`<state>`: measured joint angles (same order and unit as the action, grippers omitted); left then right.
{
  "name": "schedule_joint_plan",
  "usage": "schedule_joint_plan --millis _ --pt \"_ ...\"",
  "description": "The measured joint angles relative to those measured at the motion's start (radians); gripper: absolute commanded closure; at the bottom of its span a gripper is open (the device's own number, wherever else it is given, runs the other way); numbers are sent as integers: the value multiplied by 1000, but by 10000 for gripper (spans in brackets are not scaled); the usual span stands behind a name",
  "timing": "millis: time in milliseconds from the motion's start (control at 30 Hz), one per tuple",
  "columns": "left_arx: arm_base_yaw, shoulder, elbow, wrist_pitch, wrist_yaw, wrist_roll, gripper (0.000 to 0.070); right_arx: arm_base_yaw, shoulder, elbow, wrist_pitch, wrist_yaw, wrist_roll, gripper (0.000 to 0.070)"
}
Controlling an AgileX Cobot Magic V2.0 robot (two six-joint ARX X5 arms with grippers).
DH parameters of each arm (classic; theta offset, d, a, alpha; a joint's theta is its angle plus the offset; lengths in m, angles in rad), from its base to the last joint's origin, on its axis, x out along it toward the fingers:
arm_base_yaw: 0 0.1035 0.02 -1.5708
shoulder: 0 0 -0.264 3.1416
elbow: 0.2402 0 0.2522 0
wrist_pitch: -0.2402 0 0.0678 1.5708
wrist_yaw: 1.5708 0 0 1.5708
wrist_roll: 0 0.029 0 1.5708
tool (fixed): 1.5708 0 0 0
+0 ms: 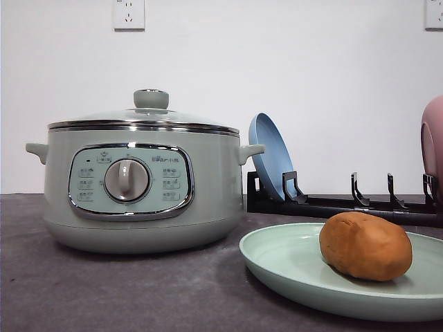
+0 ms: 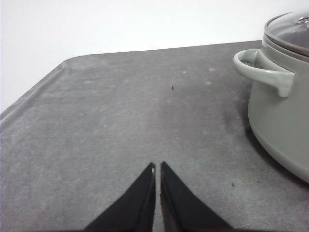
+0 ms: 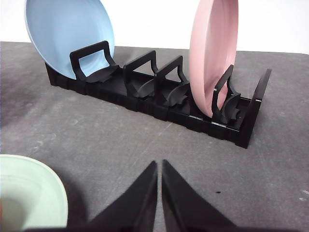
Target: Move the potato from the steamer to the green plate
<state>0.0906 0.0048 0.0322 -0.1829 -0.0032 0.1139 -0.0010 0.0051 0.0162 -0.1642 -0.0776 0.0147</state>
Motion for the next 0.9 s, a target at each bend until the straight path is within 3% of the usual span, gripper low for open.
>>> schedule_joint_plan --millis 900 --pt "0 0 0 0 0 0 689 0 0 0 0 0 0 699"
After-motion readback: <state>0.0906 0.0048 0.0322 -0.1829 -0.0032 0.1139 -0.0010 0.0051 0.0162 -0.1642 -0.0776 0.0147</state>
